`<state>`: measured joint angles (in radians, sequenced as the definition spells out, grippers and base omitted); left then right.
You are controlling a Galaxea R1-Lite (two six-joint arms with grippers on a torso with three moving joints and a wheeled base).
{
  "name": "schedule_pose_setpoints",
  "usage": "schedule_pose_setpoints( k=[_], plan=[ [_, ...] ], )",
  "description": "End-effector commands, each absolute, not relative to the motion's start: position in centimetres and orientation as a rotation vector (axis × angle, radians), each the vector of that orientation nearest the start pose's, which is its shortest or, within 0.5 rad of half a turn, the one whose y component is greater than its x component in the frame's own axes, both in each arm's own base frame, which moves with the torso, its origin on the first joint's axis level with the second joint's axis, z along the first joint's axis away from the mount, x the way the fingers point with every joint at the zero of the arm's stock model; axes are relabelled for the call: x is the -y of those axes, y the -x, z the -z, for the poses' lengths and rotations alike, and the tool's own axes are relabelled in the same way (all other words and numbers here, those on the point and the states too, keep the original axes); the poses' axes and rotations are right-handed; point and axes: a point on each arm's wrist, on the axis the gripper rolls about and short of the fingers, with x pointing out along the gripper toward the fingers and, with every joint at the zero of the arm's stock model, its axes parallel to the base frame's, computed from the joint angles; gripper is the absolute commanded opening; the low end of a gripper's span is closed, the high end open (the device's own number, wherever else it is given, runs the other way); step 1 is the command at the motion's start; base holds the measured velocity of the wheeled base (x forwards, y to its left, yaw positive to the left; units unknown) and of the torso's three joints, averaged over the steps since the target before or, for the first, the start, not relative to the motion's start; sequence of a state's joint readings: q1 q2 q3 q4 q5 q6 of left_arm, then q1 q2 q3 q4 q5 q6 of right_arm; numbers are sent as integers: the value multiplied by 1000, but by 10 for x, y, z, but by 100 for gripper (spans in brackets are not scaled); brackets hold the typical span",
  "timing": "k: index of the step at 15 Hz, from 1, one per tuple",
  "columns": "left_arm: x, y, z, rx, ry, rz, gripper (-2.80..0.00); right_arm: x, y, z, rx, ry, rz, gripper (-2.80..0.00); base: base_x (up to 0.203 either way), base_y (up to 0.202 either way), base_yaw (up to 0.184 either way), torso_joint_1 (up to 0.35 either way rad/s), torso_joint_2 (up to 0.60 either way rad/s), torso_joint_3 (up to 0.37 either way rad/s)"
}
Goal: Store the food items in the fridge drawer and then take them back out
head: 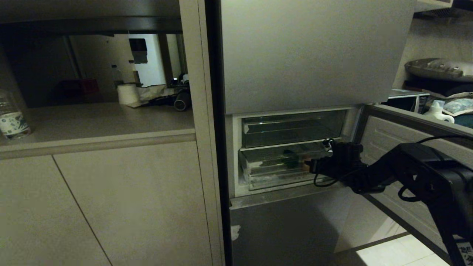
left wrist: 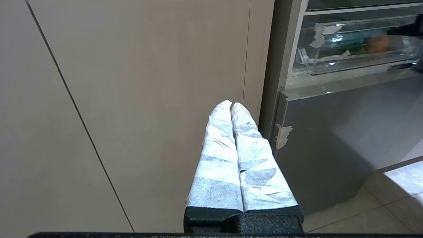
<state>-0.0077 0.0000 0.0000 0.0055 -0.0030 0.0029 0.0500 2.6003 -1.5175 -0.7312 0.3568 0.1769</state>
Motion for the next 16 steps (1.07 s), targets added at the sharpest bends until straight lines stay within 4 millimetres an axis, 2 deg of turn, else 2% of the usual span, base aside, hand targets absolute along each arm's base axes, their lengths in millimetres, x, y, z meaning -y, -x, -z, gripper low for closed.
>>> schedule_pose_setpoints(
  k=[1, 6, 8, 10, 13, 16],
  plan=[
    [0, 23, -75, -8, -3, 11, -280, -34, -510, 9, -364, -234, -374, -280, 0, 0, 0, 0, 0, 0],
    [0, 23, -75, -8, -3, 11, -280, -34, -528, 13, -296, -247, -378, -280, 0, 0, 0, 0, 0, 0],
    [0, 23, -75, -8, -3, 11, -280, -34, -526, 13, -302, -248, -374, -280, 0, 0, 0, 0, 0, 0],
    [0, 23, -75, -8, -3, 11, -280, -32, -517, 7, -328, -252, -363, -280, 0, 0, 0, 0, 0, 0],
    [0, 23, -75, -6, -3, 11, -280, -27, -480, -35, -343, -257, -357, -280, 0, 0, 0, 0, 0, 0],
    [0, 23, -75, -8, -3, 11, -280, -21, -410, -91, -355, -258, -354, -280, 0, 0, 0, 0, 0, 0]
  ],
)
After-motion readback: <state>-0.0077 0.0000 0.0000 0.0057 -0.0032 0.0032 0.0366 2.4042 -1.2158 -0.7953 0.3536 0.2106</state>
